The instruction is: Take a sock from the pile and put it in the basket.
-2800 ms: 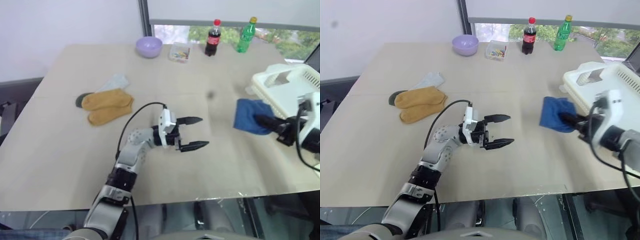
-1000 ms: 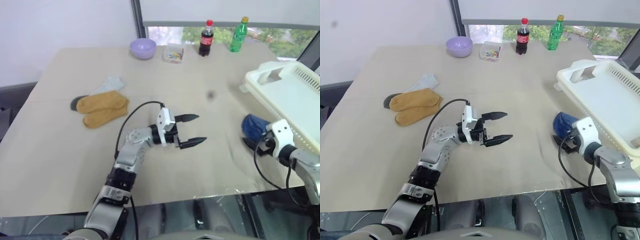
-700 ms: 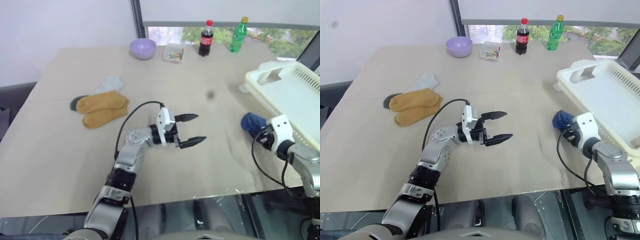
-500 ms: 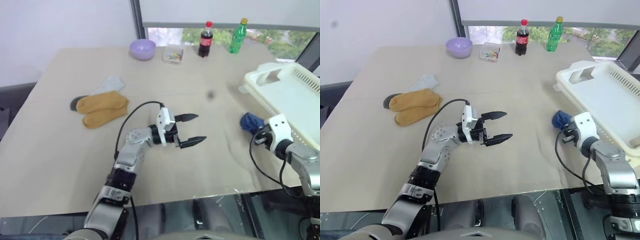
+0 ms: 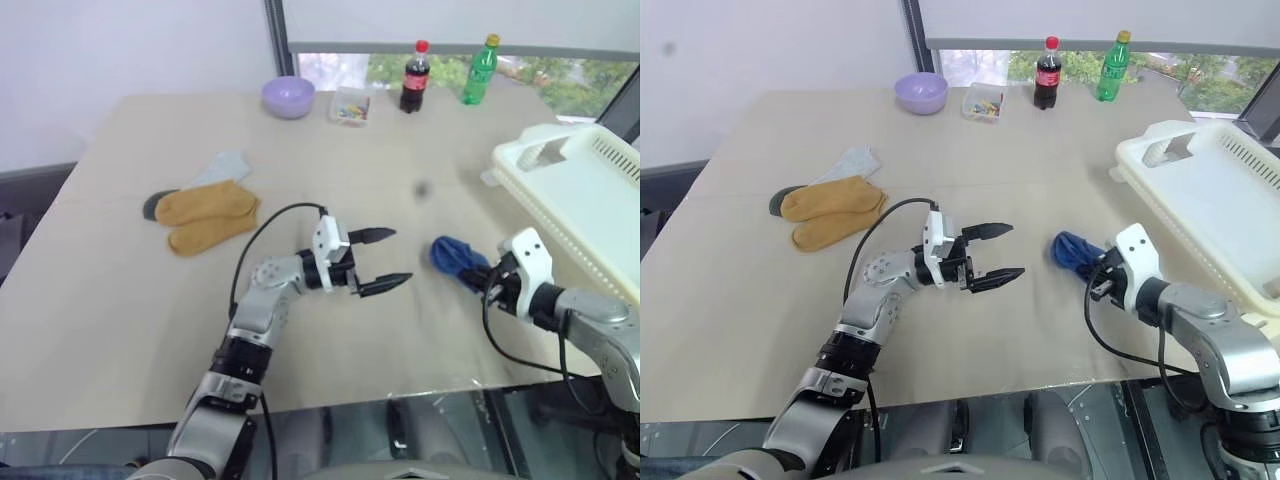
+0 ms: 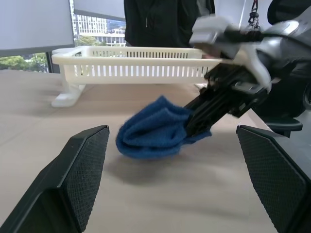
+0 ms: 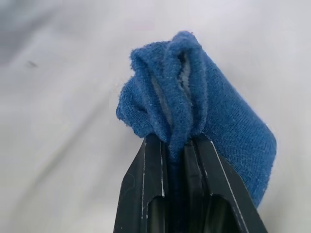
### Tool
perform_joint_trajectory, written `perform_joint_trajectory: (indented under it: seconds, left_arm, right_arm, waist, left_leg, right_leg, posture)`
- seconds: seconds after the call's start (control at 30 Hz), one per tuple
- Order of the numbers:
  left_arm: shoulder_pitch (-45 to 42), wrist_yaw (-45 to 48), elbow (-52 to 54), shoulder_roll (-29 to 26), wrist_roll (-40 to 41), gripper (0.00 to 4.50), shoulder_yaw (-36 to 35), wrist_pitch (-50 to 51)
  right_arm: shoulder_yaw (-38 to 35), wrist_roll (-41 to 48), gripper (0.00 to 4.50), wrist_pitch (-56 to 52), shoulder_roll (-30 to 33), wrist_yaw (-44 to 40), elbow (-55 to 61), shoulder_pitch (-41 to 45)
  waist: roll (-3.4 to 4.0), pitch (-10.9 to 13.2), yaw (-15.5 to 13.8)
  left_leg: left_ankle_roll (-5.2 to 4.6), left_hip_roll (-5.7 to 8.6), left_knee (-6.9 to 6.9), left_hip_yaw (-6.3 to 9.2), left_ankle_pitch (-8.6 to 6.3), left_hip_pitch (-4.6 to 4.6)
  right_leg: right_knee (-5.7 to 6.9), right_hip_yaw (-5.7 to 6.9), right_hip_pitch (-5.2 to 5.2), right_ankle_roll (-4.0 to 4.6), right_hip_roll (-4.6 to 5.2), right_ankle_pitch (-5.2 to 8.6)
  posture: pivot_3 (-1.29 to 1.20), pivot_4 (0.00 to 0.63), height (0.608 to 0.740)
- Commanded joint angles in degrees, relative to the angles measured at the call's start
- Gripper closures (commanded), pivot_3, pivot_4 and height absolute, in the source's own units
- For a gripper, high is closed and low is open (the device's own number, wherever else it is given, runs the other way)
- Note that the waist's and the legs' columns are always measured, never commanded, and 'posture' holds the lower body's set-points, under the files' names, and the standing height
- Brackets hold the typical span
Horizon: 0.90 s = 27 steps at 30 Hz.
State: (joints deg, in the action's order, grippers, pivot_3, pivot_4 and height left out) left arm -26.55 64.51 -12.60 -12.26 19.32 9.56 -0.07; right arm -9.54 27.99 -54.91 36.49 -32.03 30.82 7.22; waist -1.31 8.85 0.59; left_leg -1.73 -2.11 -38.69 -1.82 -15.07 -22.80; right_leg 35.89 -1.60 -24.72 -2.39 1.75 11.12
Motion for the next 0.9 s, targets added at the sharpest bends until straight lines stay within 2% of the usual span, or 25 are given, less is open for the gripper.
perform_joint_trajectory:
  seconds: [0.03,0.27,0.33,0.53,0.63,0.67,0.8,0.83,0.9]
  left_arm:
    - [-0.10,-0.22,0.37,0.55,0.35,0.00,-0.23,-1.38]
    - [-1.41,-0.82,1.23,1.72,1.10,0.00,-0.63,-1.18]
    - [-1.72,-1.03,1.69,2.14,1.28,0.00,-0.57,-0.99]
    - [-1.86,-1.14,1.06,2.85,0.73,0.00,0.01,-1.26]
    - [-1.83,-1.18,0.75,3.03,0.56,0.00,0.04,-1.45]
    - [-1.81,-1.25,0.67,3.09,0.50,0.00,0.02,-1.51]
    - [-1.14,-1.50,1.20,2.79,0.51,0.00,-0.33,-1.35]
    - [-0.94,-1.51,1.44,2.65,0.57,0.00,-0.36,-1.25]
    - [-0.61,-1.55,1.78,2.35,0.60,0.00,-0.36,-1.12]
  right_arm:
    - [-6.18,2.84,4.41,-3.40,2.89,1.15,4.75,2.84]
    - [-17.64,4.63,4.41,-5.79,11.07,1.14,3.12,6.60]
    - [-20.64,1.44,4.41,-3.08,14.18,0.97,-1.42,5.51]
    - [-18.51,-5.99,4.41,8.45,17.02,0.17,-14.28,2.63]
    - [-16.38,-9.36,3.01,14.83,16.49,0.23,-20.90,2.85]
    - [-15.70,-10.58,2.67,17.25,16.66,-0.06,-22.66,2.61]
    - [-15.32,-13.57,0.74,20.70,17.55,0.64,-25.55,2.32]
    - [-15.59,-13.84,0.57,21.44,17.65,0.56,-25.47,2.45]
    - [-16.26,-13.89,0.57,22.74,17.99,-0.09,-24.45,2.43]
  waist:
    - [0.00,0.00,-0.07]
    - [0.08,0.08,-0.17]
    - [0.08,0.09,-0.17]
    - [0.08,0.10,-0.29]
    - [0.10,0.10,0.09]
    - [0.10,0.10,0.10]
    - [0.13,0.09,0.05]
    - [0.13,0.08,0.09]
    - [0.13,0.08,0.08]
  left_leg:
    - [0.00,0.00,0.00,0.00,0.00,-0.01]
    - [0.00,0.02,0.00,0.02,0.00,-0.07]
    - [0.00,0.01,0.02,0.05,0.00,-0.07]
    - [0.00,0.08,0.00,-0.04,0.00,-0.06]
    - [0.00,0.05,0.01,-0.04,0.00,-0.05]
    - [0.00,0.04,0.01,-0.04,0.00,-0.04]
    - [0.00,0.02,0.01,-0.03,0.00,-0.02]
    - [0.00,0.02,0.01,-0.05,0.00,-0.02]
    - [0.00,0.02,0.01,-0.05,0.00,-0.02]
  right_leg:
    - [-0.01,0.01,0.00,0.00,0.00,0.00]
    - [-0.03,0.03,-0.03,0.00,0.01,0.00]
    - [-0.03,0.05,-0.03,0.01,0.00,0.01]
    - [-0.04,-0.02,-0.03,0.00,0.07,0.00]
    - [-0.02,-0.04,-0.04,0.00,0.02,0.00]
    - [-0.02,-0.04,-0.03,0.00,0.00,0.00]
    - [-0.01,-0.04,-0.03,0.00,-0.03,0.00]
    - [-0.01,-0.05,-0.03,0.00,-0.03,0.00]
    - [-0.01,-0.06,-0.03,0.00,-0.03,0.00]
  posture:
    - [0.00,0.150,0.740]
    - [0.00,0.150,0.740]
    - [0.00,0.150,0.740]
    - [0.00,0.150,0.740]
    - [0.00,0.150,0.740]
    - [0.00,0.150,0.740]
    - [0.00,0.150,0.740]
    - [0.00,0.150,0.740]
    - [0.00,0.150,0.740]
